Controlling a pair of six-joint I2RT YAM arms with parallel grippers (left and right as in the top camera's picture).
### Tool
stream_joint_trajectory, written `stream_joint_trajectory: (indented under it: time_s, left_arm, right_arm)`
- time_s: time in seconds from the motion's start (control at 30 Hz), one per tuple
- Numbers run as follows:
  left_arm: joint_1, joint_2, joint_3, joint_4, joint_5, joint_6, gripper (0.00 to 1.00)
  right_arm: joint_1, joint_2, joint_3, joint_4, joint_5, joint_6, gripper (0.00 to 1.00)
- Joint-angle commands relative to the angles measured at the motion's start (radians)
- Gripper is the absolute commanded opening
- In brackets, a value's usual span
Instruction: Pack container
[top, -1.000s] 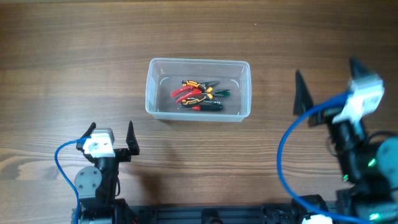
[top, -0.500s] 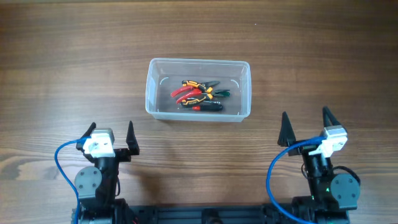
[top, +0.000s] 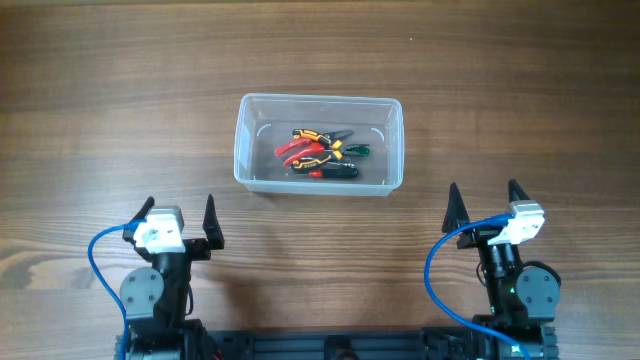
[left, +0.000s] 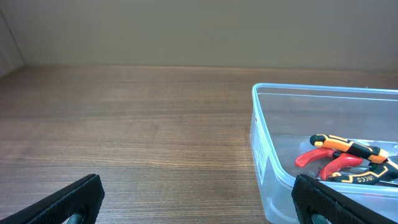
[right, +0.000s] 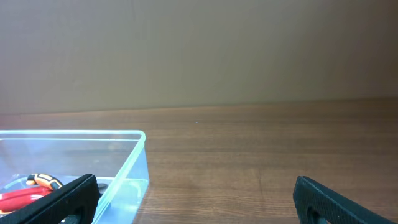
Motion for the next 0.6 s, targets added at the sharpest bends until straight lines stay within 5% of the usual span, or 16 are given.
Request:
stream_joint_trajectory:
  time_s: [0.0, 0.57]
  left_arm:
    - [0.005, -0.009, -0.008, 0.003, 0.004, 0.023, 1.00]
    - [0.005, -0.009, -0.008, 0.003, 0.004, 0.023, 1.00]
  right_arm:
    - [-0.005, -0.015, -0.002, 0.007, 0.010, -0.006, 1.00]
    - [-0.005, -0.015, -0.002, 0.006, 0.010, -0.057, 1.00]
